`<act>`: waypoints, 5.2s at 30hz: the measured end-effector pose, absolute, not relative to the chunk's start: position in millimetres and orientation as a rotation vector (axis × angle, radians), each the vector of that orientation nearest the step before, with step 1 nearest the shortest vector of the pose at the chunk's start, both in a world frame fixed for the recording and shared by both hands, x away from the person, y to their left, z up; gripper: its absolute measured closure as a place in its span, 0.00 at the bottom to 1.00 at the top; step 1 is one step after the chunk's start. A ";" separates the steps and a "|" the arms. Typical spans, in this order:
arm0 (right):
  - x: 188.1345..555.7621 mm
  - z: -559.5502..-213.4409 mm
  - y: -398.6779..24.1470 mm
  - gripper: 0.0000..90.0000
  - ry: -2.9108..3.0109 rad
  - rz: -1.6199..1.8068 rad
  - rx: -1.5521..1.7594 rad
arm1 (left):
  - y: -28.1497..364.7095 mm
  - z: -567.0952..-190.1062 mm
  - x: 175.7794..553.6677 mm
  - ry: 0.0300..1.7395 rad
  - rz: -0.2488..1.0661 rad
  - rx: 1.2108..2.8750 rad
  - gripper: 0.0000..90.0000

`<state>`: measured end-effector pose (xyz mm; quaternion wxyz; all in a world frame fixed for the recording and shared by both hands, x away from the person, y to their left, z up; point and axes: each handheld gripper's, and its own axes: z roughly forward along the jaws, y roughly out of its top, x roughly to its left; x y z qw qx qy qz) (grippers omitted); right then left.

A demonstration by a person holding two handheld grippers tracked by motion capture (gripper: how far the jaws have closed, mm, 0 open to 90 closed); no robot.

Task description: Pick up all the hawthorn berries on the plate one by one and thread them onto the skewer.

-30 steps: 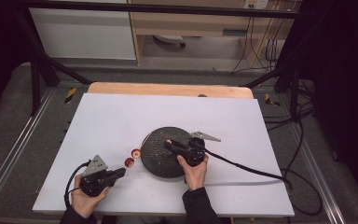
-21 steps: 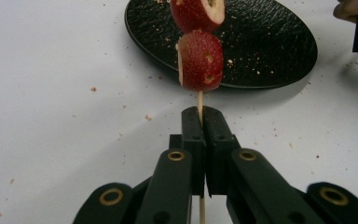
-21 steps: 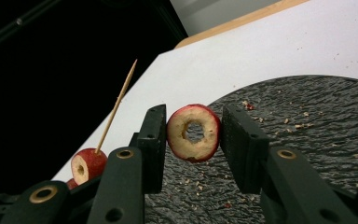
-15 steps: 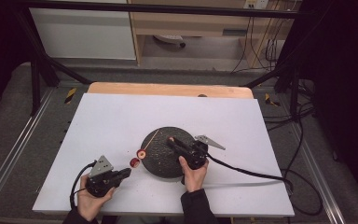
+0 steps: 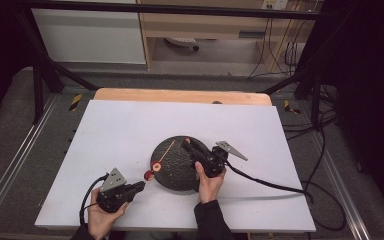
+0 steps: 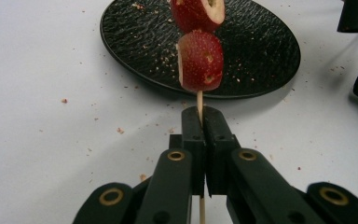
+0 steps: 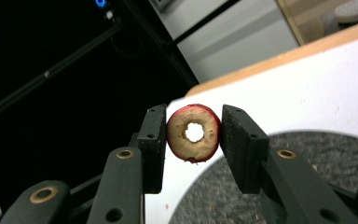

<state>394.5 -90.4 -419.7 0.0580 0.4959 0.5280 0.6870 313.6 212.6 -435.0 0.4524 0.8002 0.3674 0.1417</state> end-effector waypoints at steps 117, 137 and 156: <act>394.5 -414.3 -102.2 0.24 1.887 1.862 1.340 | 173.0 -427.1 335.3 0.963 0.326 1.864 0.98; 387.4 -428.2 -158.0 0.01 2.281 1.399 1.147 | 184.9 -421.8 338.8 0.948 0.314 1.931 0.98; 367.1 -453.5 -224.2 0.01 2.385 1.239 1.110 | 187.5 -401.1 360.0 0.945 0.317 2.042 0.98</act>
